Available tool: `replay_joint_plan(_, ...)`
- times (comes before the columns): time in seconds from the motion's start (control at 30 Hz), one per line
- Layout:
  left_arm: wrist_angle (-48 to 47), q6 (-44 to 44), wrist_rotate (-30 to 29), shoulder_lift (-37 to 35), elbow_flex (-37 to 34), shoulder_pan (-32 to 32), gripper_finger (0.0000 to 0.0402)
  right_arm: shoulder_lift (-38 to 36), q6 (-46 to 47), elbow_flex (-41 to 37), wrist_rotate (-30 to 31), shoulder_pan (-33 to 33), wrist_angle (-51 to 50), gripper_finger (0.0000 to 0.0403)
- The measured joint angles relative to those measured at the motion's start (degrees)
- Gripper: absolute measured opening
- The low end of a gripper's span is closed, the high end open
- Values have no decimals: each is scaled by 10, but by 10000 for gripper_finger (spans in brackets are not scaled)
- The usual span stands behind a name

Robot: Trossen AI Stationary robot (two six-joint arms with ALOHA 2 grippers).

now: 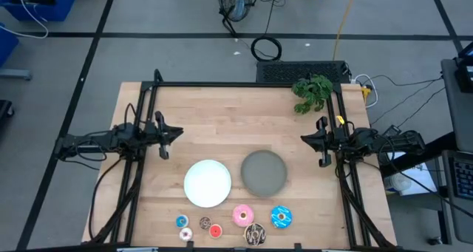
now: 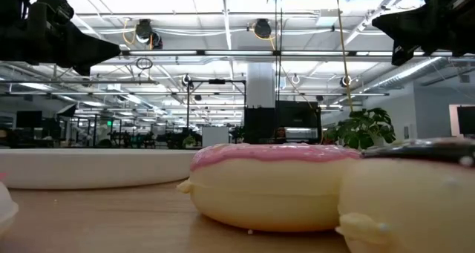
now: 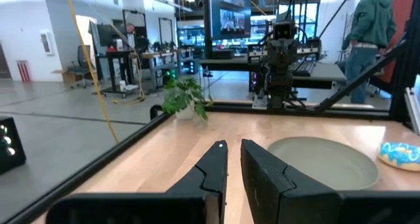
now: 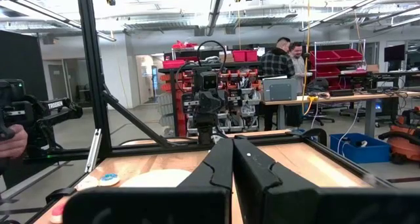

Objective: Pick & Place donuts
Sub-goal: Put the small brown donut on the white plate

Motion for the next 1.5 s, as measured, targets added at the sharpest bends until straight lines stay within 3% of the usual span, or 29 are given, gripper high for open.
replay_joint_plan(0.37,-2,-45,89,12,0,-6,51,0,-13,0,19,0,-1,0)
replay_joint_plan(0.5,-1,-93,66,55,24,-29,51,0,-42,0,77,0,-5,0)
replay_joint_plan(0.57,-14,-120,46,91,44,-52,50,3,-49,0,78,0,-6,0)
replay_joint_plan(0.73,-86,-178,-78,218,140,-135,11,7,-77,0,76,0,-5,0)
replay_joint_plan(0.87,-246,-254,-175,337,259,-203,7,7,-75,0,76,0,-1,0)
replay_joint_plan(1.0,-405,-367,-221,453,392,-263,5,7,-74,0,75,0,-23,0)
replay_joint_plan(1.17,-554,-495,-216,595,513,-348,3,12,-56,0,74,0,-50,0)
replay_joint_plan(1.33,-557,-505,-204,725,595,-440,7,14,-58,0,74,0,-42,0)
replay_joint_plan(1.5,-549,-529,-180,847,670,-491,4,14,-56,0,74,0,-42,0)
